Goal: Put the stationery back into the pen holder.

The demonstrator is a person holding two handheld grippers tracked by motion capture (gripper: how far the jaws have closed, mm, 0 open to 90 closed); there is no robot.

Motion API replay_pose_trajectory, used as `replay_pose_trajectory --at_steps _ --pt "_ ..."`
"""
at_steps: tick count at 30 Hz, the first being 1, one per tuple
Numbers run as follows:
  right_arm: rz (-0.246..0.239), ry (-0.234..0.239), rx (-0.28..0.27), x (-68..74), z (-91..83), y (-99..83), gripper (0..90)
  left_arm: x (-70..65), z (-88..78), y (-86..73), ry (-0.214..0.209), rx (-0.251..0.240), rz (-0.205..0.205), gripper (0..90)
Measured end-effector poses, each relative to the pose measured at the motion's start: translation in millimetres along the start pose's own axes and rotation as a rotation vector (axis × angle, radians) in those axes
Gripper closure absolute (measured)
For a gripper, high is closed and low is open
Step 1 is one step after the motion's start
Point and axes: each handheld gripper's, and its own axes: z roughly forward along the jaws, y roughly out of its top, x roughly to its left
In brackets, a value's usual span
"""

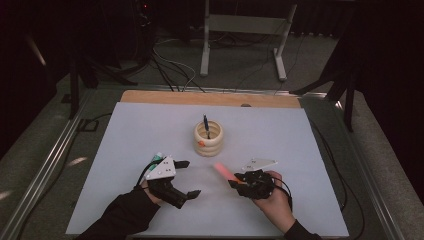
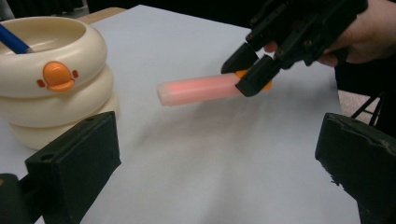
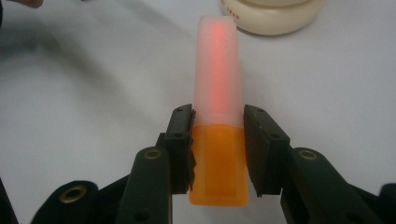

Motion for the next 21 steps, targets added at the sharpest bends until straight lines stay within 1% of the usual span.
replay_pose_trajectory --at_steps 3,5,6,7,10,11,12,14,15,16,18,19,20,21 --pt "-0.012 0.018 0.008 -1.7 1.1 3.7 64.3 0.1 -1.3 2.5 0.002 -0.002 0.020 0.4" --pt "-0.013 0.025 0.009 -2.0 1.8 4.9 64.3 0.4 -2.0 3.5 -0.002 -0.001 0.013 0.4" --pt "-0.022 0.034 0.020 -2.4 3.3 7.1 64.3 0.5 -2.8 4.2 -0.003 -0.004 0.011 0.4" --pt "-0.023 0.041 0.022 -2.6 4.0 8.2 64.2 0.2 -3.9 5.8 -0.001 0.000 0.008 0.4" --pt "-0.038 0.054 0.032 -3.0 6.1 11.7 64.2 -0.9 -4.6 6.9 0.011 0.008 0.020 0.4" --pt "-0.038 0.054 0.032 -3.0 6.1 11.7 64.2 -1.6 -4.7 7.7 0.018 0.022 0.025 0.4" --pt "-0.043 0.064 0.038 -3.3 7.2 14.0 64.2 -2.3 -5.1 9.0 0.013 0.035 0.032 0.4" --pt "-0.044 0.077 0.041 -3.3 8.5 16.3 64.3 -3.1 -5.5 9.8 0.031 0.044 0.053 0.4" --pt "-0.044 0.077 0.041 -3.3 8.5 16.3 64.3 -3.1 -5.5 9.8 0.031 0.044 0.053 0.4" --pt "-0.056 0.086 0.050 -3.2 10.1 18.6 64.3 -3.3 -5.6 10.2 0.030 0.055 0.066 0.4" --pt "-0.058 0.098 0.054 -3.7 11.6 20.9 64.2 -4.2 -5.1 10.2 0.040 0.077 0.092 0.4" --pt "-0.061 0.102 0.061 -3.4 12.3 22.3 64.2 -4.2 -5.1 10.2 0.040 0.077 0.092 0.4" --pt "-0.066 0.108 0.060 -3.8 13.0 23.5 64.2 -4.6 -5.0 10.1 0.037 0.087 0.105 0.4" --pt "-0.063 0.114 0.065 -3.6 13.4 24.8 64.2 -6.6 -3.9 9.9 0.048 0.107 0.131 0.4"
